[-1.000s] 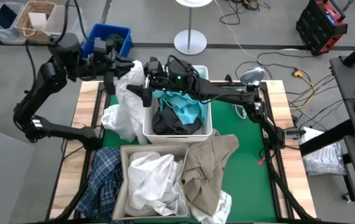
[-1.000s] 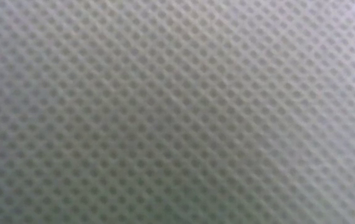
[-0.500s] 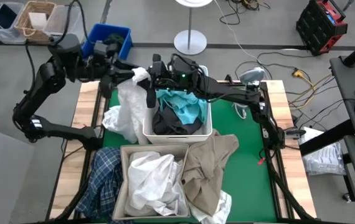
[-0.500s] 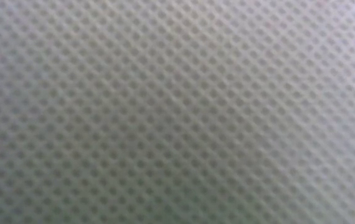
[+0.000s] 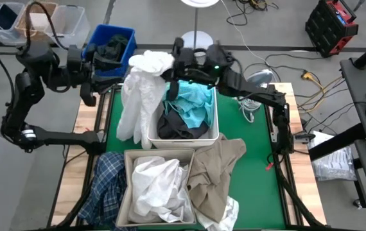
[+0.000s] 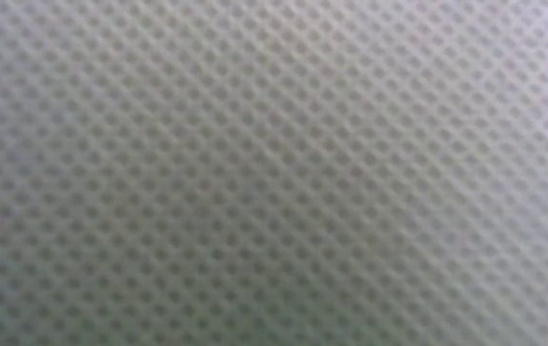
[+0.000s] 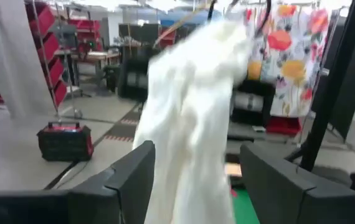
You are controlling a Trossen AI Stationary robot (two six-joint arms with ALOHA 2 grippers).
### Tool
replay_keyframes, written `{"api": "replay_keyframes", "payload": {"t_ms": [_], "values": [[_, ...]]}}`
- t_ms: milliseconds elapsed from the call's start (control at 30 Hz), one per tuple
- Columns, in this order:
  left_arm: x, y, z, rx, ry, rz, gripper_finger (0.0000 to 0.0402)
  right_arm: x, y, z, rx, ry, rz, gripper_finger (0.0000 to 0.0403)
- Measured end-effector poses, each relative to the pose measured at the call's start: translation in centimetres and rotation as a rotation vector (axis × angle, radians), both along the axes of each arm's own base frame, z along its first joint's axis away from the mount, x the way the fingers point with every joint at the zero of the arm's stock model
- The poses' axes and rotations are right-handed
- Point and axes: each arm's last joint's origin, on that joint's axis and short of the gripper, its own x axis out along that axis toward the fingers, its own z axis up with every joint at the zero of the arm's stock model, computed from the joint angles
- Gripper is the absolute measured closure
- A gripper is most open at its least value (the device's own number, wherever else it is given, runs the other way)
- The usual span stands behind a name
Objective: Sort clothes
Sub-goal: Put the white dress into the brown laundry organizer
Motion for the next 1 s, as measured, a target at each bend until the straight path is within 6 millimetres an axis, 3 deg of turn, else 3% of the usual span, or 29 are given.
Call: {"api": "replay_keyframes", "payload": {"t_ms": [200, 367, 467, 633, 833, 1000], "values": [[-0.7, -0.3, -0.7, 0.012, 0.071, 0.014, 0.0188, -3.1, 1.1, 2.7, -0.004, -0.082, 0.021, 0.0386], [-1.6, -0.3, -1.3, 0.016, 0.138, 0.182, 0.0188, -5.3, 2.3, 4.4, 0.021, -0.129, 0.074, 0.0386], [-2.1, -0.2, -1.4, 0.028, 0.158, 0.291, 0.0188, -6.6, 3.2, 5.3, 0.040, -0.151, 0.192, 0.0386], [-3.0, -0.2, -1.3, 0.065, 0.158, 0.432, 0.0188, -8.7, 4.9, 6.6, 0.279, -0.134, 0.474, 0.0386], [-3.3, -0.3, -1.2, 0.075, 0.156, 0.447, 0.0188, -10.0, 8.1, 7.6, 0.469, -0.132, 0.732, 0.0386], [-3.3, -0.3, -1.2, 0.077, 0.157, 0.446, 0.0188, -11.1, 10.7, 8.6, 0.513, -0.270, 0.869, 0.0386]]}}
